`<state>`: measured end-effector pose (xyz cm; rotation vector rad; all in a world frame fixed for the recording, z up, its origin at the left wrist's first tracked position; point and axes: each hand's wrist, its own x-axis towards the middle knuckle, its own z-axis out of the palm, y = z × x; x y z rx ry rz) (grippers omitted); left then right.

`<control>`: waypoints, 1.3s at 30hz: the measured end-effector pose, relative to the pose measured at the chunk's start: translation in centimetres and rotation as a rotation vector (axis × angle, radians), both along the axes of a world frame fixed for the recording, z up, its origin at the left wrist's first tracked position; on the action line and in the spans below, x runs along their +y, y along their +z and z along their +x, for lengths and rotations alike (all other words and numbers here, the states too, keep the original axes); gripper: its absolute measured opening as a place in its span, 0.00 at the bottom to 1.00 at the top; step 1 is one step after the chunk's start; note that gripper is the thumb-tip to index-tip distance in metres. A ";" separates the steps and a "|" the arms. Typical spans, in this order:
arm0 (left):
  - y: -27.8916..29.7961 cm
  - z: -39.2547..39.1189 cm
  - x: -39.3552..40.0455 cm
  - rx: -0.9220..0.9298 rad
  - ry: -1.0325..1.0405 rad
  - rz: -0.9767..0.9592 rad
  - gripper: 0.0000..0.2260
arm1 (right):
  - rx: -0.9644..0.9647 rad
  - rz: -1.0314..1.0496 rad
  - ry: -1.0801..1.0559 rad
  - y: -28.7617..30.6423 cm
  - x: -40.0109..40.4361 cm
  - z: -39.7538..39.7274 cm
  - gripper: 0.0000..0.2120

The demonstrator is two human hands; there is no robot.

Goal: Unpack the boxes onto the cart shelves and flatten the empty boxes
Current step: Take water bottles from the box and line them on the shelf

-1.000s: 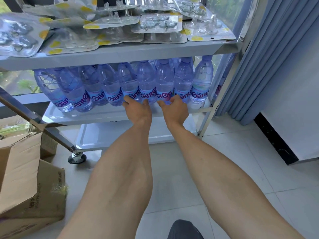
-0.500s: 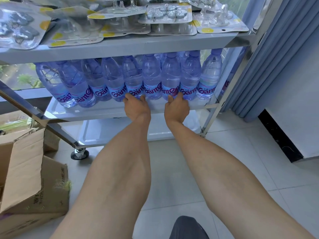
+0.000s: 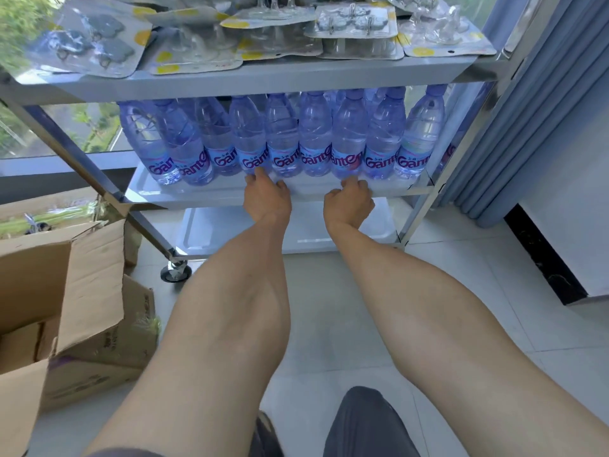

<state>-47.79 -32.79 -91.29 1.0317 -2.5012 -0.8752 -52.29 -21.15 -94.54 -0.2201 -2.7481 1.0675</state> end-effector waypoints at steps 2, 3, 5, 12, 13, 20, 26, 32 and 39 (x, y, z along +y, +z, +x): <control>0.1 1.5 -0.7 -0.078 -0.044 -0.055 0.20 | -0.021 0.035 0.058 0.1 -0.7 1.5 0.14; 0.2 2.4 -1.1 -0.119 -0.061 -0.075 0.21 | -0.031 0.053 0.098 0.1 -1.1 2.3 0.15; 0.0 4.1 -2.1 -0.203 -0.084 -0.105 0.20 | -0.061 0.120 0.185 0.0 -1.7 3.9 0.17; 1.1 9.9 -6.1 -0.437 -0.160 -0.175 0.24 | -0.233 0.323 0.292 1.9 -4.6 7.5 0.24; 2.1 10.8 -7.2 -0.455 -0.155 -0.169 0.23 | -0.260 0.327 0.299 2.8 -5.6 8.2 0.23; 13.7 15.4 -9.6 -0.594 -0.151 -0.079 0.23 | -0.362 0.416 0.448 14.4 -7.4 12.1 0.21; 28.4 19.0 -7.7 -0.585 -0.185 0.002 0.22 | -0.435 0.455 0.510 30.1 -5.9 16.8 0.18; 42.4 23.7 -6.1 -0.553 -0.178 0.071 0.21 | -0.487 0.500 0.544 43.8 -4.7 21.2 0.18; 51.8 26.9 -9.9 -0.589 -0.158 0.063 0.17 | -0.497 0.547 0.559 53.5 -8.4 23.4 0.19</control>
